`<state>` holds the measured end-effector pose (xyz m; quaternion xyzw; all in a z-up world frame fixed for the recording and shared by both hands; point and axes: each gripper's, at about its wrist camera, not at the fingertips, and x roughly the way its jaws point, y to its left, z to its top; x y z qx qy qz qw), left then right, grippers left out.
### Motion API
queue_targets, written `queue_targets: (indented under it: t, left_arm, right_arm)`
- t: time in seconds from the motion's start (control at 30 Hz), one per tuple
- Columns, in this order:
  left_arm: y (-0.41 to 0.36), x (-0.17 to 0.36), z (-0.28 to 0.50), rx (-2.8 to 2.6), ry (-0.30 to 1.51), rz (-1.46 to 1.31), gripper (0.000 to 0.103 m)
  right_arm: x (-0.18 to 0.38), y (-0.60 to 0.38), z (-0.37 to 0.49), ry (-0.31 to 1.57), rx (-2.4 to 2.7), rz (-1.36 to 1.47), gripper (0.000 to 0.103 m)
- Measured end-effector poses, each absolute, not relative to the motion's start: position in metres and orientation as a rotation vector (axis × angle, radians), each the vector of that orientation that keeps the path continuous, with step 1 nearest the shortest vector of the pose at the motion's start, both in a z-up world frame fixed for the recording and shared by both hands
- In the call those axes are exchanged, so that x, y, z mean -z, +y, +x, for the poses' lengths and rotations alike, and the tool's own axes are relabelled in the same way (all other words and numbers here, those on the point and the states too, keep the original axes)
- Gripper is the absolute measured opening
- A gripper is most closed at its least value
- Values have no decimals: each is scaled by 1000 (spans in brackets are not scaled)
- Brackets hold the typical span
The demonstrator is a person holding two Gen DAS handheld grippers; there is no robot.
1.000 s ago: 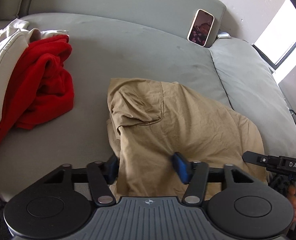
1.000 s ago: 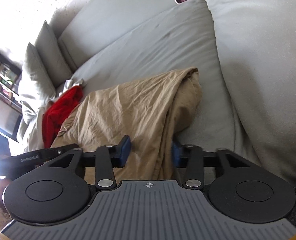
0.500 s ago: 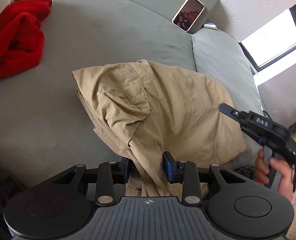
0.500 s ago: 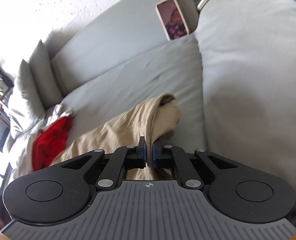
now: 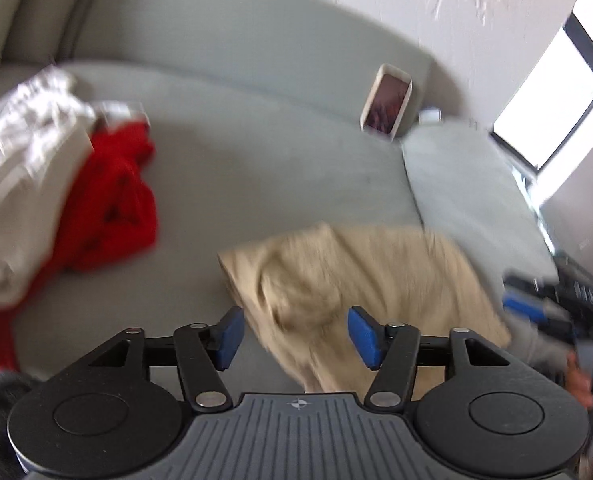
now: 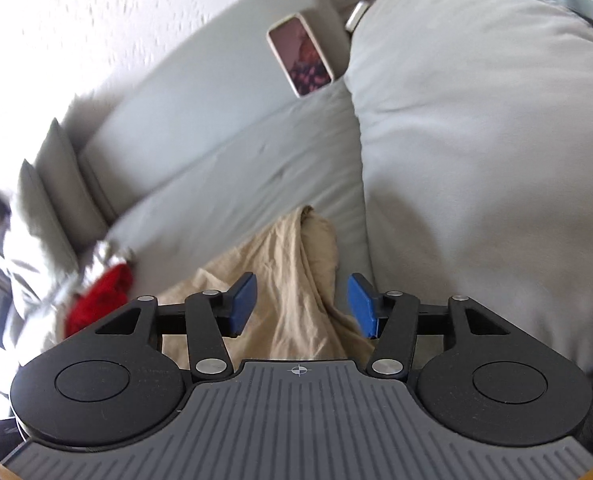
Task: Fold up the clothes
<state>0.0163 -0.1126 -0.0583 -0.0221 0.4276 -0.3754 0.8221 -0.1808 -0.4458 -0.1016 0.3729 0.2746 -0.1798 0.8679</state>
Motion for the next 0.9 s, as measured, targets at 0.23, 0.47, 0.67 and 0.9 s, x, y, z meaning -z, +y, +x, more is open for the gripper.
queue_targets:
  t: [0.23, 0.47, 0.67, 0.9]
  left_arm:
    - [-143, 57, 58, 803, 769, -37, 68]
    - [-172, 83, 95, 877, 822, 16, 70]
    - [-187, 111, 104, 937, 930, 44, 68]
    - [-189, 124, 95, 962, 957, 63, 69]
  right_arm:
    - [107, -431, -207, 573, 279, 984, 59]
    - [137, -408, -212, 725, 236, 1160, 70]
    - [150, -399, -211, 741, 357, 1178, 77]
    - [156, -389, -195, 620, 377, 1110, 83]
